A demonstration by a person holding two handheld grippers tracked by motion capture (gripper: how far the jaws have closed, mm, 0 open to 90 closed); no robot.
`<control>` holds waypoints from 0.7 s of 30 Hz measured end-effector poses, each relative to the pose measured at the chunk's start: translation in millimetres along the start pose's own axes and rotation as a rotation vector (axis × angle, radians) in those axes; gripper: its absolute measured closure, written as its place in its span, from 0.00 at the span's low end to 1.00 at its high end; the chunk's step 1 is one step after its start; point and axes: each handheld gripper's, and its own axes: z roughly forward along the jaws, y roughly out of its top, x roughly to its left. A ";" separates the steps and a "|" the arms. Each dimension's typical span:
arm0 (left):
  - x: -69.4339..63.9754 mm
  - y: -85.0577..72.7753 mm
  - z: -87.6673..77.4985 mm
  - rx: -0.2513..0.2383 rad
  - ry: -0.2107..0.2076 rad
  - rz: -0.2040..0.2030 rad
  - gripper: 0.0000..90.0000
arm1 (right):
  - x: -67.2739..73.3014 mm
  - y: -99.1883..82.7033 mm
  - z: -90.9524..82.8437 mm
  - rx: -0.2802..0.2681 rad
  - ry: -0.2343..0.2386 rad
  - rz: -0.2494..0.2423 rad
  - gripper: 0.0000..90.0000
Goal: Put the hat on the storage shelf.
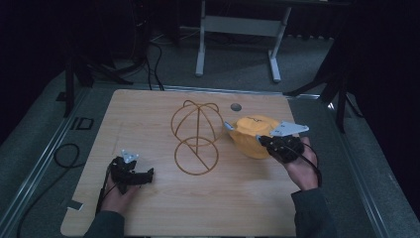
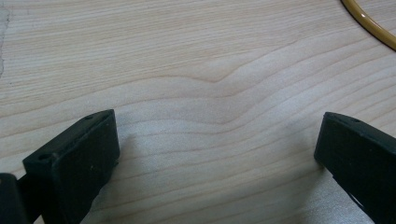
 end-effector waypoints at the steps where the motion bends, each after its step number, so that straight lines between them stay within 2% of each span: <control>1: 0.0 0.0 -0.1 0.001 0.000 0.001 0.00 | -0.6 0.8 -2.3 -0.002 -0.007 0.003 0.94; 6: -0.1 0.0 0.0 0.000 0.000 -0.001 0.00 | -7.0 0.1 -4.6 0.028 -0.003 0.027 0.92; 7: 0.1 0.0 -0.1 0.002 0.000 0.001 0.00 | -9.5 -2.2 -3.6 0.051 0.004 0.030 0.89; 10: 0.0 0.0 -0.1 0.001 0.001 0.000 0.00 | -12.8 -4.8 -3.0 0.061 0.033 0.032 0.85; 21: -0.1 -0.1 0.1 -0.001 0.001 -0.001 0.00 | -8.6 7.5 9.4 0.133 0.088 -0.042 0.81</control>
